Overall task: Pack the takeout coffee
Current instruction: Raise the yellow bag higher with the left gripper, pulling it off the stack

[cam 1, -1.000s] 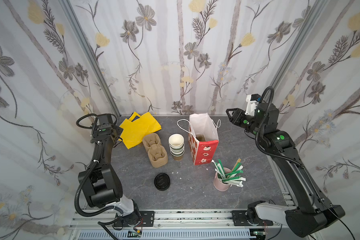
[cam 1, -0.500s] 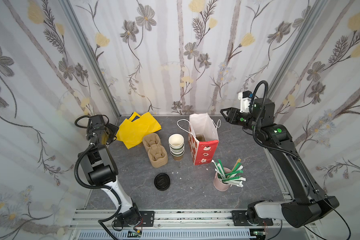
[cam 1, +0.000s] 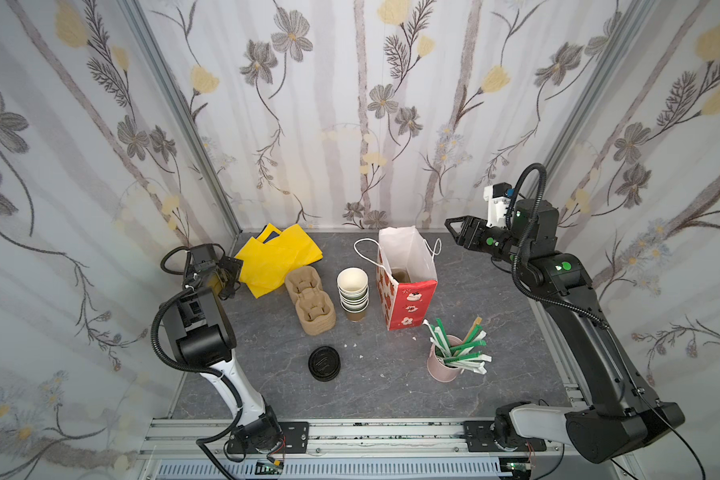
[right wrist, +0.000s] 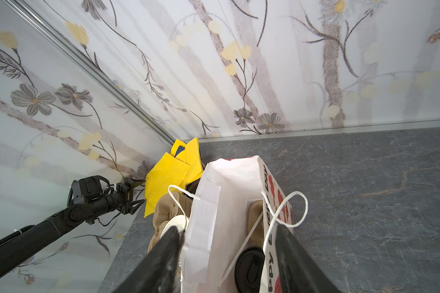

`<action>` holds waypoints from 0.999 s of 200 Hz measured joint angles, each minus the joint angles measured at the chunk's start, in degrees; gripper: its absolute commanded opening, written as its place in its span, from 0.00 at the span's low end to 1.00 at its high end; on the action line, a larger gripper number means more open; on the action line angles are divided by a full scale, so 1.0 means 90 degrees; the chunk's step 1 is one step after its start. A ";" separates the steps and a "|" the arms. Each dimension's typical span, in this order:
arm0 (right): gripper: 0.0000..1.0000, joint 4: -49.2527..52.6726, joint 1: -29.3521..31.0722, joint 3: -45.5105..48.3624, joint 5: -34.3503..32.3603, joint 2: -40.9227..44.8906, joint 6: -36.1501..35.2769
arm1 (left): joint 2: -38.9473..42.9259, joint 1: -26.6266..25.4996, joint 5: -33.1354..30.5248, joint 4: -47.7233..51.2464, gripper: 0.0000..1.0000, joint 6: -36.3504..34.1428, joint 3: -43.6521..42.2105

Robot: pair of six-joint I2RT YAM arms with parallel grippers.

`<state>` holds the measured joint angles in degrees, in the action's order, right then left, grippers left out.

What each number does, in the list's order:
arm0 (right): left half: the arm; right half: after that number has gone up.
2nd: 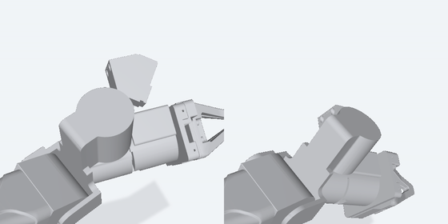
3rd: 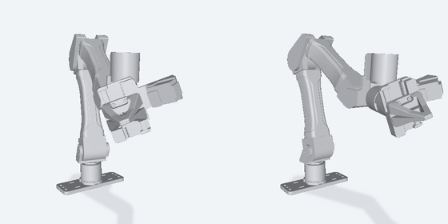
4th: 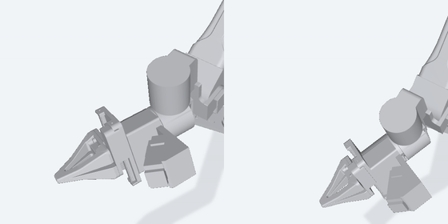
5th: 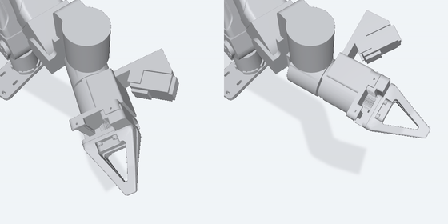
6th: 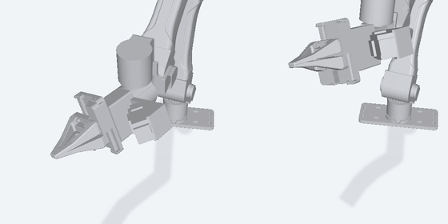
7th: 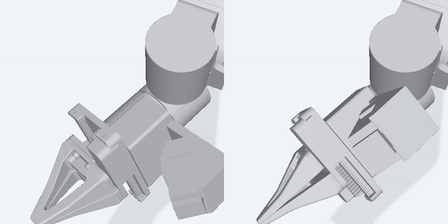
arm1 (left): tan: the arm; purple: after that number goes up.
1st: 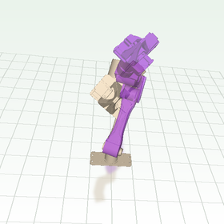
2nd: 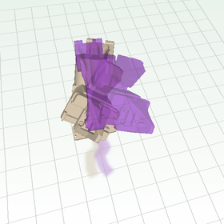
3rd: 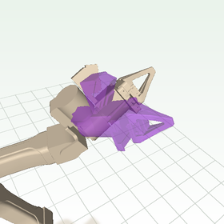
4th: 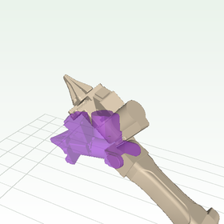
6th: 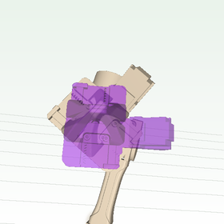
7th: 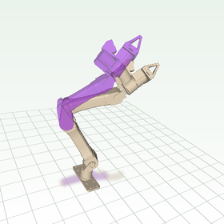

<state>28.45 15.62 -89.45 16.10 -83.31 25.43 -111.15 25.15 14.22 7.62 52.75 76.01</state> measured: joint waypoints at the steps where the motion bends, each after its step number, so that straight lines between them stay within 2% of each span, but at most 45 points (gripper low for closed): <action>1: 0.60 0.0000 0.0000 0.0000 0.0000 0.0000 0.0000 | -0.0005 0.0000 0.0005 -0.0017 0.86 0.0005 0.0000; 67: 0.59 -0.0039 -0.0022 0.0192 -0.0022 0.0080 0.0017 | -0.0277 0.0024 0.0527 -0.1292 0.85 0.0546 -0.0129; 121: 0.58 -0.0056 -0.0022 0.0245 -0.0022 0.0209 0.0124 | -0.0369 0.0087 0.0763 -0.1605 0.82 0.0860 -0.0534; 181: 0.57 -0.0053 -0.0022 0.0262 -0.0051 0.0308 0.0124 | -0.0318 0.0245 0.0874 -0.1967 0.65 0.0996 -0.0729; 200: 0.57 -0.0053 -0.0022 0.0262 -0.0051 0.0321 0.0124 | -0.0296 0.0272 0.0925 -0.2076 0.53 0.1003 -0.0690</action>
<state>27.97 15.42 -87.09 15.64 -80.42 26.55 -113.82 27.59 22.55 -11.07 61.78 69.80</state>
